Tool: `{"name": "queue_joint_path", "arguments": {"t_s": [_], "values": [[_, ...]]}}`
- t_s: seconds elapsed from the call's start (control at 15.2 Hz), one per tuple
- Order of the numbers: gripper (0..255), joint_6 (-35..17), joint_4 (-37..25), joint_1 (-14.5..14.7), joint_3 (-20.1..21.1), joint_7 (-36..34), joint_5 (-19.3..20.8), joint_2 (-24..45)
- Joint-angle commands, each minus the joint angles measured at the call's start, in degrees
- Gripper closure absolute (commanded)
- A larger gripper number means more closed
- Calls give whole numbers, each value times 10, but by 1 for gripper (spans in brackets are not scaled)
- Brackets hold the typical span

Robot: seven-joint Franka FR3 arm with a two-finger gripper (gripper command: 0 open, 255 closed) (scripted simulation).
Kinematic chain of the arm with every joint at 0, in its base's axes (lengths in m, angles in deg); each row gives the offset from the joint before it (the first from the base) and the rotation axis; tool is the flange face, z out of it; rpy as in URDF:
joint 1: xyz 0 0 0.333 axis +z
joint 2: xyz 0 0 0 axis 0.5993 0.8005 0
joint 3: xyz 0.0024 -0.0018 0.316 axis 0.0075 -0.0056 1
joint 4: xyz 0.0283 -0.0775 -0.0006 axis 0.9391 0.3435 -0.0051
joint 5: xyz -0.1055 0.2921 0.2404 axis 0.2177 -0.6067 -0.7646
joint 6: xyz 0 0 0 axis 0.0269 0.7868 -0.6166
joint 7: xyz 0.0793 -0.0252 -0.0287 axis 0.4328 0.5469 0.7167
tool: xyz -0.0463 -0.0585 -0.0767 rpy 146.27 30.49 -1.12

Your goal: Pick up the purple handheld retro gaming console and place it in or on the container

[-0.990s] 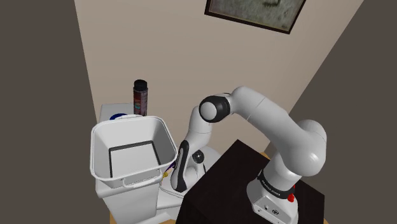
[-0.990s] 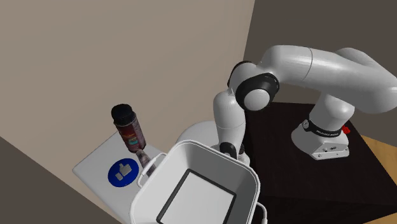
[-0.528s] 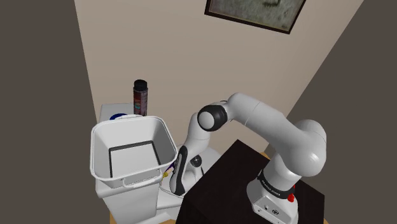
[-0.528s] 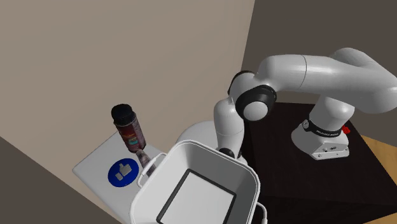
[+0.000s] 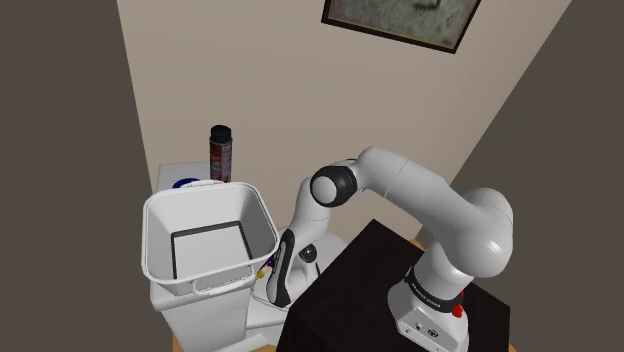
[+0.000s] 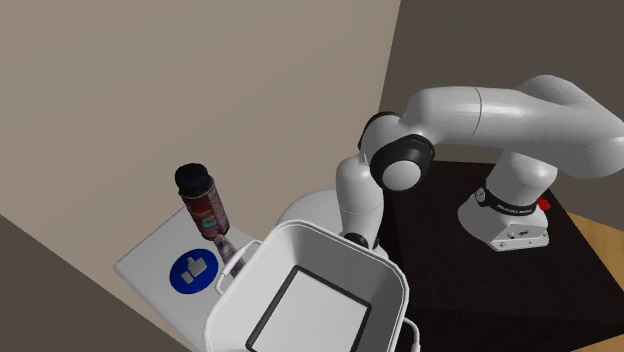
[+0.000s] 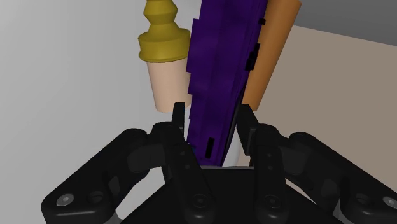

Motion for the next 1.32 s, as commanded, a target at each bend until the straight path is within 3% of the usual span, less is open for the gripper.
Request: {"name": "queue_joint_path", "arguments": {"t_s": [0.0, 0.46, 1.25], "values": [[255, 0, 0, 0, 0, 0, 0, 0], [255, 0, 0, 0, 0, 0, 0, 0], [255, -13, 120, -14, 14, 5, -13, -109]]}}
